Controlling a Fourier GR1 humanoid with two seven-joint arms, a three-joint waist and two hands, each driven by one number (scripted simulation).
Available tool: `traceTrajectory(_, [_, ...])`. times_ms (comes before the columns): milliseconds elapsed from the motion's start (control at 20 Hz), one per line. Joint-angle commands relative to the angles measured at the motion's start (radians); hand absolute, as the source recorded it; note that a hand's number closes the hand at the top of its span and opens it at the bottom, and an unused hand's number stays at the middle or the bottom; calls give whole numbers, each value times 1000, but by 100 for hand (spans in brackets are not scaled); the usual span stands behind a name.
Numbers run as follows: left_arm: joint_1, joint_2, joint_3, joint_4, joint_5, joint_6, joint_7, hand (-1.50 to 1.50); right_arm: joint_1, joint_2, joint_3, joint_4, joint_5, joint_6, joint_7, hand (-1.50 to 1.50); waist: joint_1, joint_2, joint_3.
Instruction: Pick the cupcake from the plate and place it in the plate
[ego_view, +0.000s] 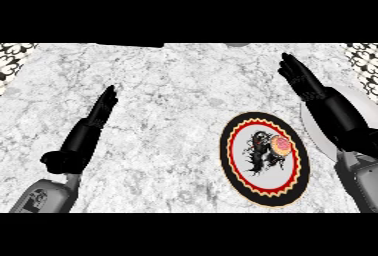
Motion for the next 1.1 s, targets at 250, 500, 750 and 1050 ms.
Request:
traceTrajectory(250, [114,-8,103,128,17,174,188,0,96,127,-195,24,-136,-232,112,150,-65,15,40])
traceTrajectory(500, [145,-22,91,122,47,152,203,0,170,-224,-55,109,545,-398,125,150,-72,16,34])
traceTrajectory(750, [150,-44,88,118,47,177,228,0,288,236,-179,60,138,-550,-143,-150,-80,12,49])
traceTrajectory(1050, [146,-65,48,69,-8,196,286,0,416,91,-83,167,263,-344,-343,-150,-43,14,39])
